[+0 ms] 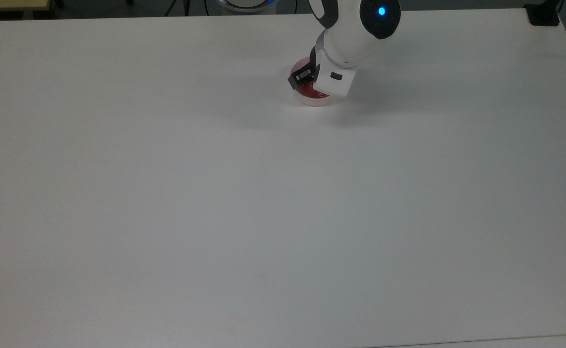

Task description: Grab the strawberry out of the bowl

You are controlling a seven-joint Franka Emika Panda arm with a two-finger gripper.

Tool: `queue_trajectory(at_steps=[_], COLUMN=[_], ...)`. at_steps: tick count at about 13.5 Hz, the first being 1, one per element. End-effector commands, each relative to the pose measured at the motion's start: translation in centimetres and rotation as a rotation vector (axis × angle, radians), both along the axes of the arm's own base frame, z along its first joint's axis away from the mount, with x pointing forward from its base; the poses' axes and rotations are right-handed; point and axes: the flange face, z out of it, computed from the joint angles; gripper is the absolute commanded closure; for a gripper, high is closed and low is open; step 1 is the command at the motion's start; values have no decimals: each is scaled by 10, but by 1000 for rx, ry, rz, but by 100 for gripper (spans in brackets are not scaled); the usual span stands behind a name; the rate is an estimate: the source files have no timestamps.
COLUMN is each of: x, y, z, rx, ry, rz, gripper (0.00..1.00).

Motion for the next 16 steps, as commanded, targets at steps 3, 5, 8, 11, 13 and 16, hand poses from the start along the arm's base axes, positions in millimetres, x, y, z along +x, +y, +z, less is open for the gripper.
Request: queue_trajectory(at_steps=[3,5,8,11,13,16], x=[-8,-10,-13,-19,-20,-20], y=[-2,-2,-5,-10,-10,-11], z=[-8,-15,-24,-35,-35,-33], rx=[-12,-7,-26,-52,-45,-42], ry=[-11,-18,-34,-28,-28,-29], rz=[34,39,66,99,114,116], gripper=[24,29,36,45,66,76])
